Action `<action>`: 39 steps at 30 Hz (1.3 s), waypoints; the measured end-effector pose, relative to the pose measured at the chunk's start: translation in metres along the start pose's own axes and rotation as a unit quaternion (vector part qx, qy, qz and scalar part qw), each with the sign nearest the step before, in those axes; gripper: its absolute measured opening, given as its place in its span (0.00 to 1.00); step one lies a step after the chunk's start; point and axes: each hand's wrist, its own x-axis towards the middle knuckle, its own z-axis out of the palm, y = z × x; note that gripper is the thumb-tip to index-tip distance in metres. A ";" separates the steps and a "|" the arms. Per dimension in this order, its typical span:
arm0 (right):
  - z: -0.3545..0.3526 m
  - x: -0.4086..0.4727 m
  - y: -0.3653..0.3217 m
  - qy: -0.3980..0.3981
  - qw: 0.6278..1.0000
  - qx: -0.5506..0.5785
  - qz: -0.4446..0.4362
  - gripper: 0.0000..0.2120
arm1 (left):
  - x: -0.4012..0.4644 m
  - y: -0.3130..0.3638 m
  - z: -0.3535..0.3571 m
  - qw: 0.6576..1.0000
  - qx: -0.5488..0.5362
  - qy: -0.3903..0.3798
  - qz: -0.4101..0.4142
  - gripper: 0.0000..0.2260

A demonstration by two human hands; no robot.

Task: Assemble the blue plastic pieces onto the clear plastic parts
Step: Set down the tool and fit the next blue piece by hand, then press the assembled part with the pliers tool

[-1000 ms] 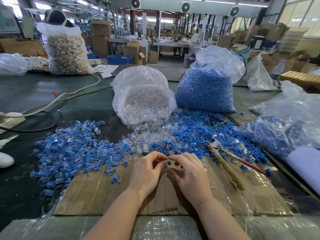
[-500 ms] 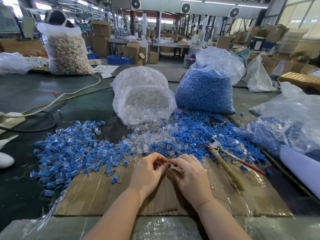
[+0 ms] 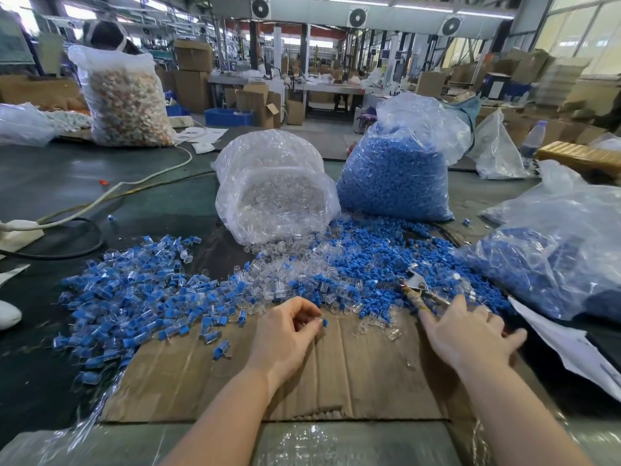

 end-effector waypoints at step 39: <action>-0.048 -0.083 -0.051 -0.345 0.838 0.348 -0.240 0.03 | 0.024 0.013 -0.015 0.932 -0.256 0.143 -0.215 0.03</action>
